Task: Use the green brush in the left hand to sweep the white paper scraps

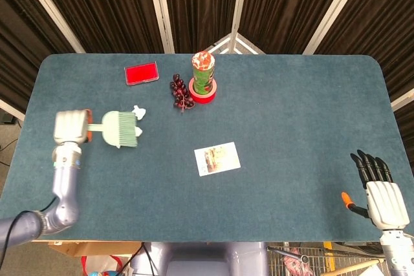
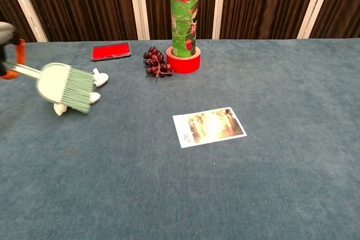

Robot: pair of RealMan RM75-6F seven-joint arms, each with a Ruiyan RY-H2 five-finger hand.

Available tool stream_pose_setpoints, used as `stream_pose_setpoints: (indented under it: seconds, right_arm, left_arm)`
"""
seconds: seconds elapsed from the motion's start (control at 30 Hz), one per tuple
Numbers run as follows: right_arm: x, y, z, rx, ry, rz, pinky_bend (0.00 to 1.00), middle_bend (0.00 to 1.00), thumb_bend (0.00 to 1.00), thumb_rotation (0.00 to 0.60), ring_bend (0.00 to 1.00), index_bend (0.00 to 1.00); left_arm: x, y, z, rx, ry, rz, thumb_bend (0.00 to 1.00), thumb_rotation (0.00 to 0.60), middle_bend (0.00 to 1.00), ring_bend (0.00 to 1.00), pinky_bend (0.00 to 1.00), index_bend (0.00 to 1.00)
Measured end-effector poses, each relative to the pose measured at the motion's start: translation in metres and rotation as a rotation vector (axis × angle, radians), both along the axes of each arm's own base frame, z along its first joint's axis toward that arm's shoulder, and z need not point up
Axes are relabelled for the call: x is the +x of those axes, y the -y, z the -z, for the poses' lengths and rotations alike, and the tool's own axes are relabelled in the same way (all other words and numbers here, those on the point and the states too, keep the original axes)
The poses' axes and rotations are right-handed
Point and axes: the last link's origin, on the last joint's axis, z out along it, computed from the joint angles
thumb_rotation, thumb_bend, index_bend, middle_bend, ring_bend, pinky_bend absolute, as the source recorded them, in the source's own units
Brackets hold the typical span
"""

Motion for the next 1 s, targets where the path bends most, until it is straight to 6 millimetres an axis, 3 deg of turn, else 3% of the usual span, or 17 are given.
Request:
stream_pose_setpoints:
  seconds: [0.23,0.43,0.67,1.0]
  right_arm:
    - [0.006,-0.003,0.005,0.013,-0.013,-0.018,0.00,0.00,0.32,0.600,0.00,0.00]
    - [0.008,-0.002,0.007,0.014,-0.016,-0.026,0.00,0.00,0.32,0.600,0.00,0.00]
    - [0.008,0.000,0.007,0.016,-0.011,-0.024,0.00,0.00,0.32,0.600,0.00,0.00]
    - [0.005,0.002,0.008,0.025,0.006,-0.015,0.00,0.00,0.32,0.600,0.00,0.00]
  left_arm:
    - [-0.061,0.004,-0.059,0.159,0.029,-0.128,0.75,0.600,1.00,1.00,1.00,0.77]
    - [-0.072,0.004,-0.091,0.244,0.082,-0.129,0.75,0.600,1.00,1.00,1.00,0.77]
    - [-0.041,0.003,-0.073,0.189,0.163,-0.060,0.75,0.600,1.00,1.00,1.00,0.77]
    - [0.036,-0.019,0.001,0.056,0.208,0.059,0.75,0.600,1.00,1.00,1.00,0.77]
